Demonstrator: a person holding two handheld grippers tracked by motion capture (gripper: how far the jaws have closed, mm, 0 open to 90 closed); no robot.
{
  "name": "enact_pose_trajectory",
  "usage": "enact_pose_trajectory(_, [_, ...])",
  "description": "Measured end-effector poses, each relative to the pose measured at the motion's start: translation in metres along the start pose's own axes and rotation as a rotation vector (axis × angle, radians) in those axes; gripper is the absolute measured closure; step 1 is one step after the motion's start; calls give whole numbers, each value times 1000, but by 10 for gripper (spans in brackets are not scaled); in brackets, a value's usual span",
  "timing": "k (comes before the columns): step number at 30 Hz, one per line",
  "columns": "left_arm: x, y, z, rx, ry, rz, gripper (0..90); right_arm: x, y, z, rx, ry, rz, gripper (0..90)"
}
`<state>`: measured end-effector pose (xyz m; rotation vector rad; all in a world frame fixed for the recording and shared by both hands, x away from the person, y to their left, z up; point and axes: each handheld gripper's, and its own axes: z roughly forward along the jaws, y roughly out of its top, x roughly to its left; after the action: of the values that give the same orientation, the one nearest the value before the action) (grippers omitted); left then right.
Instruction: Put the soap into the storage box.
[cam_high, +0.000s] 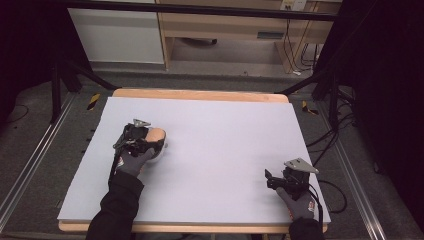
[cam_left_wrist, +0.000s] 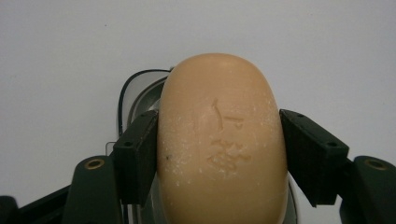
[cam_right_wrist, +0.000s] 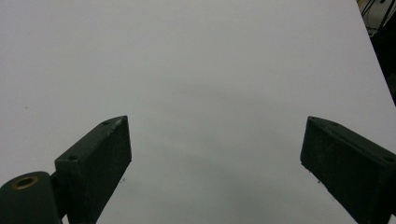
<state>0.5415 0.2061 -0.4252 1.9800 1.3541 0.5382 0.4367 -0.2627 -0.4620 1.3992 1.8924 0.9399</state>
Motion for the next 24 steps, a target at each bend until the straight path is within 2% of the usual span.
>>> enact_pose_trajectory(18, [6, -7, -1, -11, -5, -15, 312, 1, 0, 0, -1, -1, -4, 86])
enact_pose_trajectory(20, [6, -7, 0, -20, -8, -26, 309, 1, 0, 0, -2, 1, -3, 86])
enact_pose_trajectory(24, [5, -8, 1, -26, -7, -20, 298, 1, 1, 0, -1, 1, -3, 85])
